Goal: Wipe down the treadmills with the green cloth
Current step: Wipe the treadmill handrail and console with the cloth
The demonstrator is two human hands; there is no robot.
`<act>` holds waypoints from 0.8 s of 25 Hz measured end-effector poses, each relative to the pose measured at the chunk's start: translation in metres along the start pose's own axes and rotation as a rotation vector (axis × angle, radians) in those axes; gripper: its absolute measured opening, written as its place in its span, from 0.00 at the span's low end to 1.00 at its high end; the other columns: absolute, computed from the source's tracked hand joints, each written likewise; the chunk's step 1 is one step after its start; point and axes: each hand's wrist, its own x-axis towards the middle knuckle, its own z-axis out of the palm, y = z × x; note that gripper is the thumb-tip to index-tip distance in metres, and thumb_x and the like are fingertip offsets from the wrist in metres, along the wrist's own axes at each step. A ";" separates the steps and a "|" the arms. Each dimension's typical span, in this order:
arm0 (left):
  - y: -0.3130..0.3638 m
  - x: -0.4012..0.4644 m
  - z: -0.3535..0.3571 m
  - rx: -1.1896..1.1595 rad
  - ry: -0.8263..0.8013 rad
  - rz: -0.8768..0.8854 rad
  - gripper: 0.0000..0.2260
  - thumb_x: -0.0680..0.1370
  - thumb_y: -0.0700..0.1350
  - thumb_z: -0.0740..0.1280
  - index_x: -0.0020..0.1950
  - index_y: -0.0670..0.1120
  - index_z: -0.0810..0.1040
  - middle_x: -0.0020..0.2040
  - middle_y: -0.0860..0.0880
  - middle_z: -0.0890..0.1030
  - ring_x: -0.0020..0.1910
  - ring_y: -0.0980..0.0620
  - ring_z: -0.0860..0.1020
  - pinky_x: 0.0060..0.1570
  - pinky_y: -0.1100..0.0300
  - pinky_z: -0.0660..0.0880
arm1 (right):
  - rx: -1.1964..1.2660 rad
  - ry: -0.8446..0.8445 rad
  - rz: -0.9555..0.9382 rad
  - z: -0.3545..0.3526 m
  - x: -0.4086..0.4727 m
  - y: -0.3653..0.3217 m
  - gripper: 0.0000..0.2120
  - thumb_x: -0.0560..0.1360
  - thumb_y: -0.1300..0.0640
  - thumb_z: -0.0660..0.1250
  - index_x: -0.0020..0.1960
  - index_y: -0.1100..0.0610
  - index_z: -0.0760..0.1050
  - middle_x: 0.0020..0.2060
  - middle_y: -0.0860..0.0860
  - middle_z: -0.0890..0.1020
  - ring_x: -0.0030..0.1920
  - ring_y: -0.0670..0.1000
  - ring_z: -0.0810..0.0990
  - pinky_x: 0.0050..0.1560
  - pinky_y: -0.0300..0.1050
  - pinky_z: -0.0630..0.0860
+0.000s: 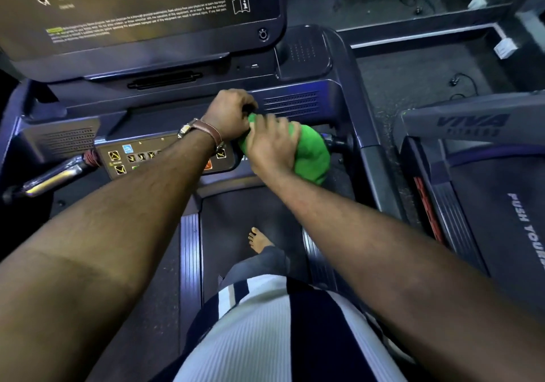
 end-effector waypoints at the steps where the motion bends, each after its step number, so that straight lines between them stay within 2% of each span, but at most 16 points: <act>1: 0.003 -0.003 0.000 0.010 0.011 0.012 0.16 0.68 0.43 0.60 0.49 0.41 0.83 0.47 0.42 0.83 0.47 0.42 0.79 0.50 0.54 0.75 | 0.002 -0.042 -0.147 0.001 -0.004 0.001 0.13 0.77 0.50 0.60 0.52 0.55 0.79 0.45 0.54 0.80 0.45 0.59 0.76 0.53 0.58 0.68; 4: 0.004 -0.016 0.004 0.149 -0.014 0.148 0.21 0.69 0.49 0.53 0.48 0.41 0.81 0.44 0.41 0.82 0.46 0.39 0.77 0.48 0.49 0.75 | -0.165 -0.085 -0.576 0.001 -0.003 0.048 0.21 0.79 0.49 0.57 0.70 0.55 0.68 0.61 0.56 0.77 0.48 0.60 0.75 0.49 0.56 0.70; 5: 0.005 -0.023 0.008 0.212 -0.020 0.200 0.20 0.70 0.49 0.53 0.47 0.41 0.81 0.43 0.41 0.82 0.45 0.39 0.77 0.48 0.49 0.75 | -0.225 -0.071 -0.631 0.001 -0.002 0.068 0.23 0.78 0.51 0.57 0.72 0.56 0.64 0.62 0.57 0.75 0.47 0.60 0.75 0.46 0.56 0.71; 8: 0.005 -0.029 0.013 0.332 0.023 0.252 0.14 0.71 0.46 0.58 0.45 0.41 0.80 0.41 0.42 0.82 0.43 0.40 0.77 0.49 0.50 0.73 | -0.272 -0.048 -0.488 -0.009 -0.012 0.112 0.25 0.76 0.60 0.60 0.72 0.58 0.64 0.56 0.63 0.75 0.43 0.61 0.74 0.43 0.57 0.71; 10: 0.003 -0.032 0.014 0.358 0.058 0.243 0.11 0.72 0.46 0.61 0.46 0.42 0.80 0.41 0.43 0.81 0.43 0.41 0.76 0.51 0.50 0.71 | -0.260 -0.078 -0.365 -0.014 -0.022 0.122 0.22 0.77 0.64 0.56 0.70 0.61 0.67 0.54 0.66 0.75 0.47 0.64 0.75 0.49 0.62 0.72; 12: 0.003 -0.035 0.015 0.388 0.090 0.246 0.08 0.73 0.46 0.63 0.46 0.44 0.79 0.42 0.43 0.81 0.45 0.42 0.76 0.53 0.50 0.69 | -0.270 -0.140 -0.238 -0.016 -0.030 0.118 0.22 0.76 0.68 0.52 0.69 0.65 0.67 0.59 0.71 0.74 0.57 0.70 0.75 0.61 0.66 0.71; 14: 0.005 -0.039 0.016 0.416 0.106 0.265 0.07 0.75 0.46 0.63 0.45 0.44 0.79 0.42 0.44 0.80 0.46 0.42 0.75 0.55 0.50 0.68 | -0.238 -0.229 -0.135 -0.023 -0.035 0.109 0.26 0.75 0.68 0.45 0.71 0.68 0.64 0.67 0.73 0.67 0.67 0.72 0.68 0.71 0.64 0.63; 16: 0.007 -0.042 0.018 0.425 0.126 0.265 0.08 0.76 0.46 0.63 0.46 0.44 0.79 0.43 0.45 0.80 0.48 0.42 0.75 0.57 0.50 0.68 | -0.200 -0.276 -0.124 -0.026 -0.041 0.110 0.29 0.74 0.68 0.42 0.74 0.70 0.59 0.72 0.71 0.61 0.73 0.70 0.59 0.75 0.61 0.54; 19: 0.004 -0.049 0.025 0.377 0.161 0.208 0.09 0.76 0.44 0.65 0.52 0.42 0.79 0.50 0.42 0.80 0.54 0.41 0.74 0.61 0.48 0.68 | -0.090 -0.318 -0.065 -0.033 -0.041 0.110 0.29 0.75 0.71 0.52 0.76 0.66 0.56 0.76 0.64 0.58 0.76 0.66 0.53 0.76 0.59 0.47; 20: 0.003 -0.054 0.030 0.369 0.162 0.176 0.11 0.76 0.43 0.65 0.56 0.41 0.78 0.54 0.41 0.79 0.57 0.40 0.73 0.63 0.46 0.67 | -0.075 -0.325 -0.055 -0.033 -0.035 0.103 0.29 0.77 0.69 0.55 0.77 0.63 0.56 0.77 0.62 0.58 0.77 0.65 0.52 0.76 0.60 0.46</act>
